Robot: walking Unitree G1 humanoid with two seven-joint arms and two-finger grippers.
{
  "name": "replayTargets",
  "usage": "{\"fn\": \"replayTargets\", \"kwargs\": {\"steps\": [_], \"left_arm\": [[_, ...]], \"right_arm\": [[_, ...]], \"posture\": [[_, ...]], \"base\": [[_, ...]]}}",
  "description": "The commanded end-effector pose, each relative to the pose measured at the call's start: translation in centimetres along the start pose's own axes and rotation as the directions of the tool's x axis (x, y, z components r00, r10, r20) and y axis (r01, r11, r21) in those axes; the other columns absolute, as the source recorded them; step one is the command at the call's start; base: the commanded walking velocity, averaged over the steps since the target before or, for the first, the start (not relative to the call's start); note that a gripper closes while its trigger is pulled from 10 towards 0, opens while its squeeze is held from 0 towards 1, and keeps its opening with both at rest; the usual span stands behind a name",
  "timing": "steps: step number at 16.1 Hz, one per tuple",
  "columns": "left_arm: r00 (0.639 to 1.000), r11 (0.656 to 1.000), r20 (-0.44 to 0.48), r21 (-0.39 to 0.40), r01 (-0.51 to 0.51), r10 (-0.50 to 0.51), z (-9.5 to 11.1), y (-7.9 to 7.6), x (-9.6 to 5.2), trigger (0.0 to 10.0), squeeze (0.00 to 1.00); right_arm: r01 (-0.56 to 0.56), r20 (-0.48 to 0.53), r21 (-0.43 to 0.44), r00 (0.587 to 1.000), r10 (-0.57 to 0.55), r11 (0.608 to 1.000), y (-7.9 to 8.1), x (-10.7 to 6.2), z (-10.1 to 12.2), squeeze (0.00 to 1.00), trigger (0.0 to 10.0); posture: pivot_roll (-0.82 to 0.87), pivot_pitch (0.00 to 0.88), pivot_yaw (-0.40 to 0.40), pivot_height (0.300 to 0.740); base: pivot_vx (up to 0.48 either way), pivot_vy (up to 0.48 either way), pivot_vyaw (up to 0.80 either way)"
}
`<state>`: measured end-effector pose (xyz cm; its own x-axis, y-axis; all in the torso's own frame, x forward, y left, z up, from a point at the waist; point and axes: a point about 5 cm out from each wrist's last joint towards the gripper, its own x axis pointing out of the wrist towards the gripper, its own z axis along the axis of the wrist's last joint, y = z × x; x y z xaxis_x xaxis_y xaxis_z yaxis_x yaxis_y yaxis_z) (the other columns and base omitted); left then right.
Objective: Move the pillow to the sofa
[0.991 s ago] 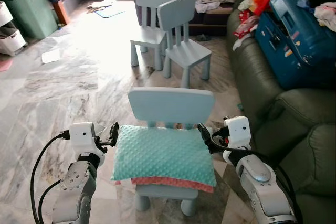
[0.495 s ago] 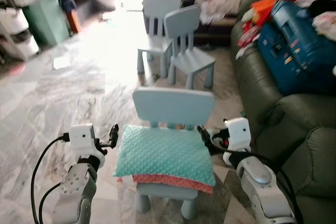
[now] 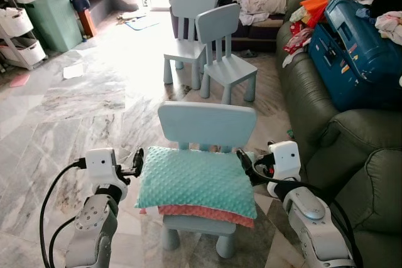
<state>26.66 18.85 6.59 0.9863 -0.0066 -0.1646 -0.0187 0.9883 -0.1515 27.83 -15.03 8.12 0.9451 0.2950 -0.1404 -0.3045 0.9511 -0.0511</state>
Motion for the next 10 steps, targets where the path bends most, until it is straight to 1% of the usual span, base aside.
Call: {"fn": "replayTargets", "kwargs": {"steps": [1,4,5,8,10], "left_arm": [[1.000,1.000,-0.016,0.011,0.001,-0.001,-0.3,0.0,0.0,10.0,0.00],[0.998,0.998,-0.052,0.057,0.039,-0.036,-1.4,-0.2,-0.7,10.0,0.00],[0.997,0.997,-0.063,0.062,0.043,-0.039,-1.8,-0.1,-1.1,10.0,0.00],[0.996,0.997,-0.083,0.065,0.046,-0.041,-2.4,0.2,-1.6,10.0,0.00],[0.995,0.996,-0.093,0.075,0.052,-0.045,-2.6,0.5,-2.1,10.0,0.00]], "right_arm": [[0.010,0.018,0.005,1.000,-0.010,1.000,-0.2,0.1,0.6,0.00,10.0],[0.028,0.017,0.035,0.999,-0.029,0.999,-0.4,-0.4,0.7,0.00,10.0],[0.043,-0.002,0.049,0.999,-0.043,0.998,-0.5,-1.1,0.2,0.00,10.0],[0.049,-0.019,0.054,0.999,-0.048,0.997,-0.4,-1.9,-0.3,0.00,10.0],[0.037,-0.037,0.056,0.999,-0.035,0.998,-0.1,-2.6,-0.6,0.00,10.0]], "posture": [[-0.07,0.031,0.018,0.740],[-0.06,0.033,0.013,0.740],[-0.07,0.035,0.013,0.740],[-0.07,0.038,0.010,0.740],[-0.07,0.056,0.002,0.740]], "base": [[0.000,0.000,0.00],[0.000,0.000,0.00],[0.000,0.000,0.00],[0.000,0.000,0.00],[0.000,0.000,0.00]]}}
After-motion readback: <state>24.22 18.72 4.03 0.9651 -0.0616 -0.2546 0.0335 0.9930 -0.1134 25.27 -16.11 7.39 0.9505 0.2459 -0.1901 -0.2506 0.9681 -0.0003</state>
